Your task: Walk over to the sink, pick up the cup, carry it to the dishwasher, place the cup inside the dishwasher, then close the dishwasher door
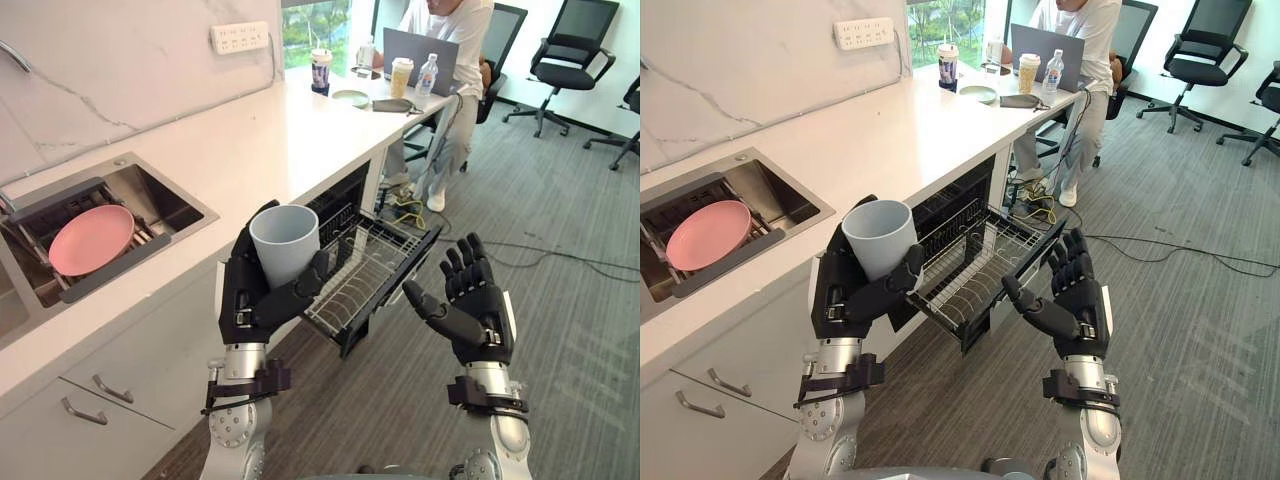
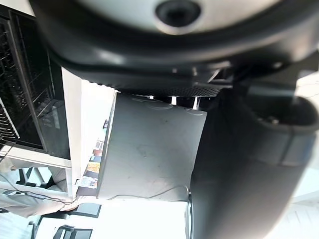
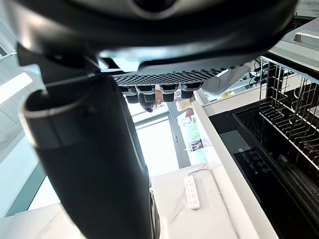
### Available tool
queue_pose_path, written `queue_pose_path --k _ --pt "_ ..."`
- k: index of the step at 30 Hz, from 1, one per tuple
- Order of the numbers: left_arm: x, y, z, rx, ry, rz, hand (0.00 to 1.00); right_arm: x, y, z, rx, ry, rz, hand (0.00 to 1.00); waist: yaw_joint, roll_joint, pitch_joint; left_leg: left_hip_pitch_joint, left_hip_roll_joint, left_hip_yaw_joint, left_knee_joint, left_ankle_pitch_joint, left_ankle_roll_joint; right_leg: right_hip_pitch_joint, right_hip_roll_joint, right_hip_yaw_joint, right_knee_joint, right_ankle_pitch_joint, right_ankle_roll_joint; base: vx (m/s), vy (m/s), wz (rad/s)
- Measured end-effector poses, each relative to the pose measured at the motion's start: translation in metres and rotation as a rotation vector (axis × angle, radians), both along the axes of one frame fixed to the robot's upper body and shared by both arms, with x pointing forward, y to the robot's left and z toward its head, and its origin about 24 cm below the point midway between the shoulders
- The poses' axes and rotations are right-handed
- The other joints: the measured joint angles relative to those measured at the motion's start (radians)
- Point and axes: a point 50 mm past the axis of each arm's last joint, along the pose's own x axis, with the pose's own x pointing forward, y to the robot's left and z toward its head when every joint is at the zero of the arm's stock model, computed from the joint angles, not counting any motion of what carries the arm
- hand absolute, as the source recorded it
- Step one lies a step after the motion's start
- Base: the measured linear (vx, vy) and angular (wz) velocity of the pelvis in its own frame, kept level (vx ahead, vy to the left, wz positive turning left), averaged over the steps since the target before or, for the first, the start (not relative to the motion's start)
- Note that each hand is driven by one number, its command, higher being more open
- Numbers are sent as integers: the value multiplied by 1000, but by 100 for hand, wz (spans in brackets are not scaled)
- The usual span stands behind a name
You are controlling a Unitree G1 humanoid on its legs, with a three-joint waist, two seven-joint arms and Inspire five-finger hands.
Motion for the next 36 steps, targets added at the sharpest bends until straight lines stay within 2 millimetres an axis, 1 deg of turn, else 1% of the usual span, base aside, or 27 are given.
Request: queue_pose_path --k 1,3,5,7,8,9,10,11,12,13,14,15,16,17,18,19,23,26,27,28,29,31,32,33,34,35,36 --pt "0 4 0 3 -4 20 0 1 4 3 5 -15 7 100 3 -6 4 6 -3 2 0 -7 -10 15 0 1 -22 0 0 -112 37 -1" --pt "-1 11 -1 7 0 49 0 1 7 5 2 -26 23 100 12 -7 9 10 -1 2 2 -10 -10 29 3 3 -48 13 0 -130 -1 -5" --pt "-5 18 -2 0 3 83 0 2 6 7 -14 -33 38 100 21 5 13 5 17 7 23 -38 -32 29 15 3 -42 6 -4 -61 -47 -7" --pt "-14 24 -5 -12 15 126 0 2 6 7 -36 -28 68 100 28 18 3 11 50 18 49 -36 -60 27 40 -34 -4 -34 -28 89 -101 -7" --pt "-17 26 -5 -14 19 140 0 4 5 10 -44 -43 77 100 22 10 13 -89 88 -19 271 -53 -61 24 43 -54 13 -77 -46 157 -103 3" --pt "-19 25 -8 -18 35 141 0 5 4 10 -49 -40 79 100 23 15 16 -151 113 -36 398 -37 -37 33 48 -59 9 -85 -56 231 -147 11" --pt "-23 27 -12 -21 59 153 0 6 2 12 -67 -44 91 100 25 26 29 -261 156 -62 621 51 9 71 58 -58 -13 -84 -70 225 -138 1" --pt "-24 27 -17 -25 84 156 0 6 -2 12 -80 -45 93 100 36 29 46 -319 146 -86 710 42 -29 108 49 -48 -27 -90 -77 259 -98 -6" --pt "-24 26 -20 -31 95 157 0 6 -5 12 -83 -46 87 100 42 30 49 -339 123 -83 701 16 -43 120 38 -45 -33 -94 -77 269 -12 -8" --pt "-25 24 -22 -42 108 159 0 6 -10 12 -86 -46 74 100 43 35 49 -366 58 -74 621 -24 -31 137 14 -44 -38 -92 -65 268 10 -10" --pt "-24 23 -22 -49 106 161 0 7 -14 11 -87 -39 59 100 46 35 49 -379 -8 -57 490 -34 -22 150 -6 -39 -50 -92 -62 266 15 -12" --pt "-24 23 -22 -50 104 161 0 7 -16 10 -90 -35 54 100 46 35 49 -382 -38 -53 408 -29 -19 155 -12 -39 -55 -92 -61 261 20 -17" --pt "-23 22 -21 -50 98 159 0 6 -18 8 -89 -26 48 100 45 35 49 -384 -85 -56 250 7 -11 163 -18 -43 -62 -92 -59 205 26 -12" --pt "-23 22 -20 -51 96 158 0 5 -18 7 -88 -21 47 100 45 35 49 -380 -102 -57 174 48 -2 170 -19 -45 -66 -95 -53 265 52 -25" --pt "-23 20 -20 -55 98 154 0 3 -17 6 -88 -12 53 100 53 34 49 -348 -126 -65 87 197 70 189 -22 -40 -70 -110 -28 277 71 -13" --pt "-22 18 -20 -57 99 143 0 1 -13 4 -82 -4 56 100 43 21 47 -309 -159 -64 31 216 120 207 -43 -45 -78 -120 -13 282 73 -5" --pt "-19 7 -15 -65 75 104 0 2 -2 13 -67 -46 68 100 52 1 46 -256 -200 -54 -63 231 137 214 -74 -42 -82 -119 -2 230 50 4" --pt "-19 4 -14 -66 73 88 0 3 3 20 -64 -76 74 100 52 -27 23 -208 -222 -70 -120 231 137 241 -84 -53 -84 -111 15 186 16 18" --pt "-18 3 -13 -69 71 83 0 3 3 22 -62 -84 65 100 51 -36 8 -203 -226 -86 -131 231 138 245 -83 -63 -83 -104 28 162 -5 34" --pt "-16 3 -12 -65 66 75 0 3 0 23 -61 -88 49 100 51 -41 1 -199 -226 -103 -134 228 142 241 -81 -74 -61 -98 37 159 -2 37" --pt "-16 2 -12 -63 64 71 0 3 -1 23 -63 -87 41 100 51 -41 1 -194 -223 -112 -134 226 144 233 -81 -80 -30 -99 37 150 18 31" --pt "-15 4 -12 -57 64 73 0 7 -1 20 -61 -70 33 100 52 -34 -1 -166 -195 -123 -142 224 149 158 -82 -87 165 -102 40 133 36 10" --pt "-15 8 -13 -46 65 89 0 9 1 16 -60 -52 43 100 47 -42 -4 -143 -182 -125 -145 222 152 124 -103 -110 243 -138 19 100 31 -5" --pt "-15 10 -13 -42 66 98 0 10 2 15 -60 -48 48 100 47 -42 -6 -135 -179 -126 -148 221 152 112 -121 -124 252 -159 21 76 31 2" --pt "-13 14 -11 -36 59 116 0 11 4 15 -59 -51 57 100 42 -42 -8 -133 -172 -129 -149 218 150 83 -158 -143 246 -176 26 53 23 6" --pt "-11 17 -9 -31 51 141 0 13 5 16 -64 -57 66 100 38 -46 -10 -136 -165 -133 -149 210 136 56 -191 -153 196 -170 28 41 6 7" --pt "-10 20 -9 -26 49 159 0 14 7 15 -64 -59 73 100 40 -52 -10 -136 -167 -132 -148 209 133 46 -205 -154 159 -157 29 26 -49 -1"
